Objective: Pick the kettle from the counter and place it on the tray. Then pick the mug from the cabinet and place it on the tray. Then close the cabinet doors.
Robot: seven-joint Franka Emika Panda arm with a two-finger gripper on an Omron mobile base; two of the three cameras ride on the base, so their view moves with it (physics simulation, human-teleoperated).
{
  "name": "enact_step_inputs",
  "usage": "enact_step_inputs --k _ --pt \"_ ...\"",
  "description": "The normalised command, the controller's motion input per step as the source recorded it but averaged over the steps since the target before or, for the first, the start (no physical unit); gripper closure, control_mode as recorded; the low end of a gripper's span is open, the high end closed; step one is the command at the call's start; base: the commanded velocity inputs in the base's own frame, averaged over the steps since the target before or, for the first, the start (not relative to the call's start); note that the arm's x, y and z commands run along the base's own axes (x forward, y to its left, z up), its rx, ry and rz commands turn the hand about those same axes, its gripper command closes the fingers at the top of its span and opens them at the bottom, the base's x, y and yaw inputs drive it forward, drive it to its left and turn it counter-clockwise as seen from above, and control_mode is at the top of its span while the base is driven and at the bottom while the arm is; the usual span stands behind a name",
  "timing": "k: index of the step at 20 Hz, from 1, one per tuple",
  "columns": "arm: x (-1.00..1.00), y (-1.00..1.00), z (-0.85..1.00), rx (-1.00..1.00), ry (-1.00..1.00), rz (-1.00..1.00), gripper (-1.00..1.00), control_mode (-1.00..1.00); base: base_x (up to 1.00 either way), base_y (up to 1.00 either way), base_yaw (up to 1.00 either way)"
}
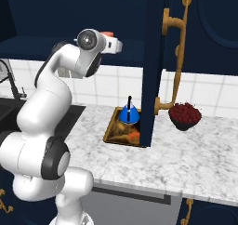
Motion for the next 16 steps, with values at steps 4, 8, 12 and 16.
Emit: enact_step_inputs --k 4,8,12,16 --pt "-0.68 -0.15 0.0 0.03 -0.02 0.0 1.0 -1.0 0.0 0.0 0.0" --pt "-0.89 -0.12 0.02 0.02 0.0 0.06 1.0 -1.0 0.0 0.0 0.0" --pt "-0.98 0.01 0.0 0.0 0.0 0.17 1.0 -1.0 0.0 0.0 0.0" --pt "-1.0 0.14 -0.07 -0.01 0.0 0.15 1.0 -1.0 0.0 0.0 0.0"
